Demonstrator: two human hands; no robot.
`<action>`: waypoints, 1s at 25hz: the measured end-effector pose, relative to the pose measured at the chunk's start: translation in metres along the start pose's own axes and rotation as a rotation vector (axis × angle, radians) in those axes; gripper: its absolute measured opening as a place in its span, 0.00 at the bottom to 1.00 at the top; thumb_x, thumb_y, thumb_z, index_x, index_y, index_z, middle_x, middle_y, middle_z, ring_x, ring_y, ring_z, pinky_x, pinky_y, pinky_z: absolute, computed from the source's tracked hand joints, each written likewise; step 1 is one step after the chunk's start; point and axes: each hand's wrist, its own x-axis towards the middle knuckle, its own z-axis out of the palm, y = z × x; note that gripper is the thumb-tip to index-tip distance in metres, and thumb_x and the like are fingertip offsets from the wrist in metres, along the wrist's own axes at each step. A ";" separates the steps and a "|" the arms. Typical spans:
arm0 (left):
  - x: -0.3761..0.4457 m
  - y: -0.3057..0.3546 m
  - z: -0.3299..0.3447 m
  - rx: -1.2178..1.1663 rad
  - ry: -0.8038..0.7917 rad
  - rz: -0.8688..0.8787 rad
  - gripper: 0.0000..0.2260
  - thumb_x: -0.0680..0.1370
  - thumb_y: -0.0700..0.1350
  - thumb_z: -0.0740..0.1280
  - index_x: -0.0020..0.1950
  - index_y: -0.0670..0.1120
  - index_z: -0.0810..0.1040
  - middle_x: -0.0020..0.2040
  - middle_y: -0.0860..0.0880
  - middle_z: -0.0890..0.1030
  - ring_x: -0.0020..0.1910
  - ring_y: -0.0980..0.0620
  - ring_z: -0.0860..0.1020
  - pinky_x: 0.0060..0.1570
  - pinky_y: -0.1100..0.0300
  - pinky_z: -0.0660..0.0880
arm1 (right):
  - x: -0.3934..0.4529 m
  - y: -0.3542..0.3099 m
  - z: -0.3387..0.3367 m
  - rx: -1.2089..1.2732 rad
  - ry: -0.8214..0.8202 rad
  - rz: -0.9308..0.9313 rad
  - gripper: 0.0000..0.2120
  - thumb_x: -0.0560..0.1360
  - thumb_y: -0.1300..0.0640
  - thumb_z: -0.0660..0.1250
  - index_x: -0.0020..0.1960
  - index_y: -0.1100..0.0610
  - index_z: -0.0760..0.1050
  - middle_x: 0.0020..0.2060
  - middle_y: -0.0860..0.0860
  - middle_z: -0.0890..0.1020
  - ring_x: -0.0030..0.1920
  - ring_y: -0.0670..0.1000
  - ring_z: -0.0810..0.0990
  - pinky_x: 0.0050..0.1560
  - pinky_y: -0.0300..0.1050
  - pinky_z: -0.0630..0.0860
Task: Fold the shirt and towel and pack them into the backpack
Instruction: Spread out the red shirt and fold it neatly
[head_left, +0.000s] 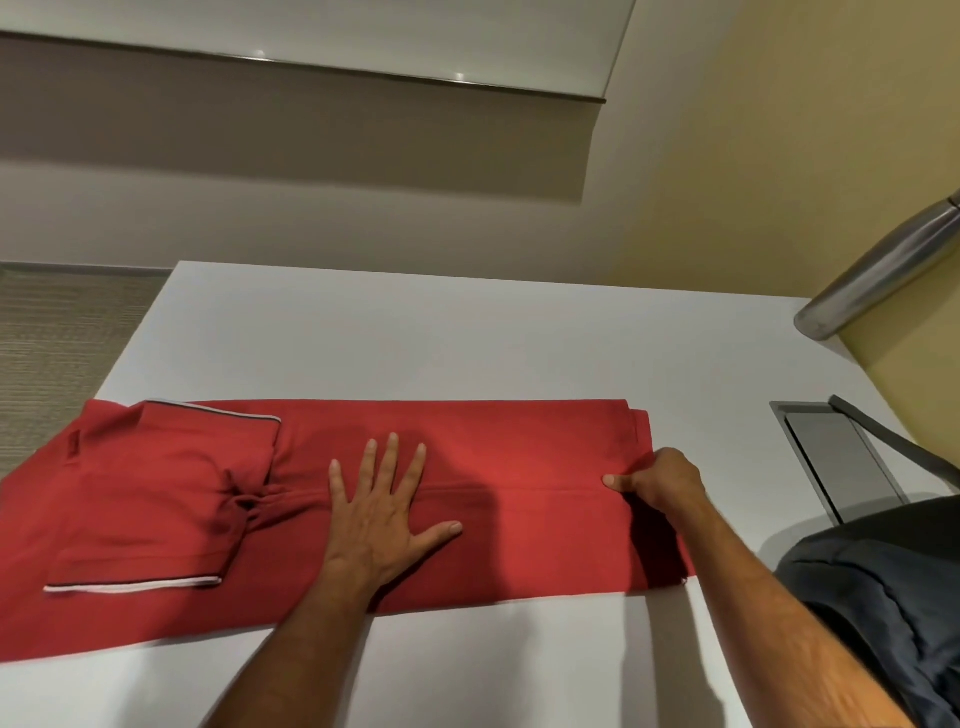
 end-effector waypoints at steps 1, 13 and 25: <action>0.001 0.000 0.000 0.002 0.009 0.001 0.47 0.67 0.82 0.46 0.80 0.57 0.55 0.80 0.46 0.55 0.79 0.43 0.53 0.72 0.30 0.47 | 0.002 -0.001 0.001 0.026 -0.010 0.004 0.27 0.61 0.46 0.82 0.49 0.61 0.77 0.45 0.55 0.83 0.47 0.58 0.81 0.51 0.51 0.78; 0.010 0.017 -0.044 -0.454 -0.190 -0.062 0.54 0.62 0.84 0.45 0.80 0.53 0.51 0.81 0.48 0.49 0.80 0.50 0.45 0.76 0.45 0.39 | -0.074 -0.068 -0.016 -0.127 0.054 -0.286 0.24 0.69 0.55 0.73 0.64 0.53 0.72 0.55 0.55 0.82 0.55 0.59 0.79 0.55 0.49 0.76; 0.011 0.052 -0.092 -1.680 -0.261 -0.485 0.34 0.73 0.21 0.61 0.71 0.51 0.70 0.48 0.43 0.85 0.44 0.43 0.82 0.42 0.49 0.77 | -0.185 -0.144 0.000 0.421 -0.512 -0.163 0.19 0.80 0.36 0.54 0.60 0.49 0.68 0.54 0.55 0.76 0.47 0.60 0.82 0.43 0.61 0.83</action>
